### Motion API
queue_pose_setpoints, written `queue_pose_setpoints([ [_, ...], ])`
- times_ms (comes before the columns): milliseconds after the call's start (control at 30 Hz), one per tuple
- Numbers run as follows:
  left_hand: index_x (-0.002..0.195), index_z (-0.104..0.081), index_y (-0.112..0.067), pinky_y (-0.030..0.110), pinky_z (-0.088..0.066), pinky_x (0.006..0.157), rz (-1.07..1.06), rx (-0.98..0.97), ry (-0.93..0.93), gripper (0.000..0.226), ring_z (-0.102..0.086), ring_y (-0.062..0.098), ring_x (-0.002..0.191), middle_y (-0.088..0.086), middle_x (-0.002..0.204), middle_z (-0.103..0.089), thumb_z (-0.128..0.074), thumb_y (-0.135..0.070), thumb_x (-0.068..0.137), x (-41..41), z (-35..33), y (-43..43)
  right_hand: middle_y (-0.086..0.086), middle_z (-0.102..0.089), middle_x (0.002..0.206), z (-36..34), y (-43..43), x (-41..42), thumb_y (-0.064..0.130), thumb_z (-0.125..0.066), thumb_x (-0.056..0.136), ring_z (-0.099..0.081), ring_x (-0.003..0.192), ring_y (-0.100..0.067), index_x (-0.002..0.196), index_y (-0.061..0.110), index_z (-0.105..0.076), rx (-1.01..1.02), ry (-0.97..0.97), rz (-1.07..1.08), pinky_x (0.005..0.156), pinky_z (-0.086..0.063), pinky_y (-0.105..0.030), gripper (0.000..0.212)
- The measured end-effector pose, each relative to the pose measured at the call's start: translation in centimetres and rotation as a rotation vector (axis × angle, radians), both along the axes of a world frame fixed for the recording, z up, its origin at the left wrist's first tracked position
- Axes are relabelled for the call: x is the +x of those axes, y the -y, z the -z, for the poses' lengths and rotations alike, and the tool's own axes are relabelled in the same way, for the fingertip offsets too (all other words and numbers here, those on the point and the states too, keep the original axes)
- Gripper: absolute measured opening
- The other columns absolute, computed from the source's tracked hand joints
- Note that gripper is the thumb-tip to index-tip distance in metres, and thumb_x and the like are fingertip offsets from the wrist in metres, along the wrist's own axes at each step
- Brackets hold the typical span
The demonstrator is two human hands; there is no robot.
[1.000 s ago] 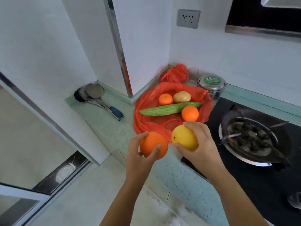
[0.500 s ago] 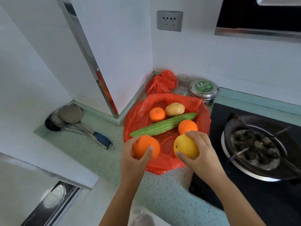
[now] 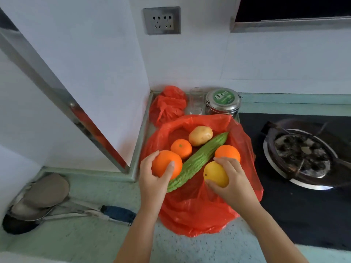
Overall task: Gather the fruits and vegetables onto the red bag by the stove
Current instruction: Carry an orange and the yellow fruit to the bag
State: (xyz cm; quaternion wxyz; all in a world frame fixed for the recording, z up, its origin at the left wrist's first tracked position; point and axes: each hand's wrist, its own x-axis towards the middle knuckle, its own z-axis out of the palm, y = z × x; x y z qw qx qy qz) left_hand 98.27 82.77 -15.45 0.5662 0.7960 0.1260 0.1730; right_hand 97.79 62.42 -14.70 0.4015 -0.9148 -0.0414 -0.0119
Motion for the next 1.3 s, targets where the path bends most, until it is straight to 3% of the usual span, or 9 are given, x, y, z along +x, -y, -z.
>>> queue_pose_setpoints([
  [233, 0.116, -0.053, -0.028, 0.000, -0.035, 0.079, 0.109, 0.037, 0.015, 0.044, -0.046, -0.011, 0.104, -0.014, 0.115, -0.050, -0.071, -0.030, 0.076, 5.2, 1.3, -2.0, 0.001, -0.037, 0.135, 2.1, -2.0, 1.3, 0.039, -0.070, 0.074, -0.037, 0.123, -0.023, 0.130, 0.026, -0.044, -0.143, -0.023, 0.107, 0.091, -0.038, -0.032, 0.063],
  [400, 0.113, -0.052, -0.030, 0.003, -0.033, 0.086, 0.167, 0.093, 0.059, 0.044, -0.046, -0.006, 0.102, -0.019, 0.110, -0.049, -0.073, -0.030, 0.075, 9.0, 1.9, -2.1, 0.003, -0.031, 0.140, 2.7, -3.0, 2.3, 0.041, -0.067, 0.077, -0.027, 0.128, -0.019, 0.133, 0.028, -0.039, -0.238, -0.060, 0.112, 0.095, -0.037, -0.031, 0.064],
  [467, 0.115, -0.054, -0.024, 0.010, -0.034, 0.090, 0.199, 0.129, 0.081, 0.047, -0.046, -0.002, 0.105, -0.013, 0.112, -0.050, -0.070, -0.035, 0.073, 10.3, 2.2, -1.8, 0.004, -0.030, 0.141, 2.8, -3.2, 2.7, 0.042, -0.066, 0.077, -0.025, 0.129, -0.018, 0.134, 0.028, -0.039, -0.254, -0.072, 0.121, 0.095, -0.038, -0.032, 0.064],
  [667, 0.118, -0.055, -0.012, 0.013, -0.030, 0.094, 0.275, 0.197, 0.116, 0.057, -0.043, 0.003, 0.108, -0.007, 0.115, -0.048, -0.066, -0.045, 0.073, 13.2, 3.0, -0.6, -0.004, -0.049, 0.129, 4.2, -3.4, 3.4, 0.037, -0.078, 0.065, -0.045, 0.118, -0.029, 0.124, 0.023, -0.052, -0.302, 0.018, 0.133, 0.076, -0.051, -0.036, 0.066],
  [933, 0.118, -0.055, -0.005, 0.008, -0.028, 0.097, 0.342, 0.219, 0.148, 0.058, -0.045, 0.009, 0.110, 0.010, 0.118, -0.054, -0.059, -0.045, 0.076, 15.9, 3.9, 0.4, -0.002, -0.050, 0.129, 4.8, -2.9, 4.0, 0.046, -0.068, 0.066, -0.043, 0.118, -0.024, 0.123, 0.028, -0.045, -0.312, 0.057, 0.151, 0.076, -0.052, -0.034, 0.065],
  [1133, 0.117, -0.055, -0.002, 0.033, -0.036, 0.098, 0.323, 0.294, 0.168, 0.056, -0.050, 0.033, 0.112, 0.020, 0.118, -0.054, -0.058, -0.042, 0.078, 17.2, 4.3, 1.1, 0.001, -0.049, 0.129, 5.3, -2.3, 4.3, 0.051, -0.063, 0.067, -0.044, 0.118, -0.020, 0.125, 0.027, -0.046, -0.308, 0.033, 0.171, 0.082, -0.044, -0.027, 0.064],
  [1300, 0.119, -0.054, -0.002, 0.028, -0.035, 0.098, 0.315, 0.260, 0.151, 0.058, -0.050, 0.029, 0.112, 0.018, 0.119, -0.054, -0.057, -0.043, 0.079, 17.9, 4.4, 1.2, 0.003, -0.047, 0.132, 5.9, -1.9, 4.2, 0.051, -0.066, 0.068, -0.042, 0.120, -0.019, 0.127, 0.027, -0.046, -0.278, 0.011, 0.185, 0.086, -0.038, -0.024, 0.067],
])
